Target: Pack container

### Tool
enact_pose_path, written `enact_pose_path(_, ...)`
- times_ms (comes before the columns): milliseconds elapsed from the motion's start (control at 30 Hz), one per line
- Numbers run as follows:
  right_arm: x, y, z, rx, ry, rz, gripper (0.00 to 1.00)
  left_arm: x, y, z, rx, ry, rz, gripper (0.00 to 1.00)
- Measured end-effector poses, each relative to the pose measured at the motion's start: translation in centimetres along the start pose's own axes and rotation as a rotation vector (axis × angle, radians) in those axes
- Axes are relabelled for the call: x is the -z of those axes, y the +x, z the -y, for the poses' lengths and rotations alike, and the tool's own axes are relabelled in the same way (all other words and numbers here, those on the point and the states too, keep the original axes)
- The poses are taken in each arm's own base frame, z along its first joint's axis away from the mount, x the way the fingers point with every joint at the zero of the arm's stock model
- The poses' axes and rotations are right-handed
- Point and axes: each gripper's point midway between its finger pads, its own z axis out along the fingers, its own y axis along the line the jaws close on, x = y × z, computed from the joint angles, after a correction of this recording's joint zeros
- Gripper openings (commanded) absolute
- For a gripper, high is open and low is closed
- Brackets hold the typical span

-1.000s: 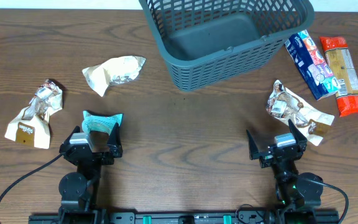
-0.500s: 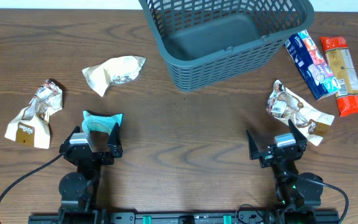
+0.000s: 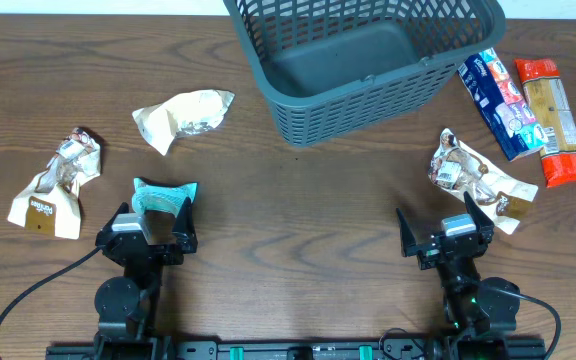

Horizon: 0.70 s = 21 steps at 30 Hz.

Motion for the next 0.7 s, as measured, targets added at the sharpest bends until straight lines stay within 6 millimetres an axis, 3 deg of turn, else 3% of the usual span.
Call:
enact_pose_path(233, 0.0, -0.2, -0.1, -0.028, -0.004, 0.008, 0.99, 0.0, 0.0, 0.2, 0.056, 0.010, -0.001, 0.99)
enact_pose_path(533, 0.4, -3.9, 1.6, -0.079, 0.071, 0.143, 0.99, 0.5, 0.1, 3.3, 0.109, 0.183, -0.048, 0.99)
enact_pose_path(600, 0.9, -5.3, 2.3, -0.084, 0.103, 0.165, 0.99, 0.9, -0.4, 4.3, 0.133, 0.239, -0.057, 0.99)
enact_pose_path(700, 2.4, -9.3, 3.7, -0.085, 0.158, 0.242, 0.99, 2.2, -3.5, 6.2, 0.164, 0.335, -0.019, 0.99)
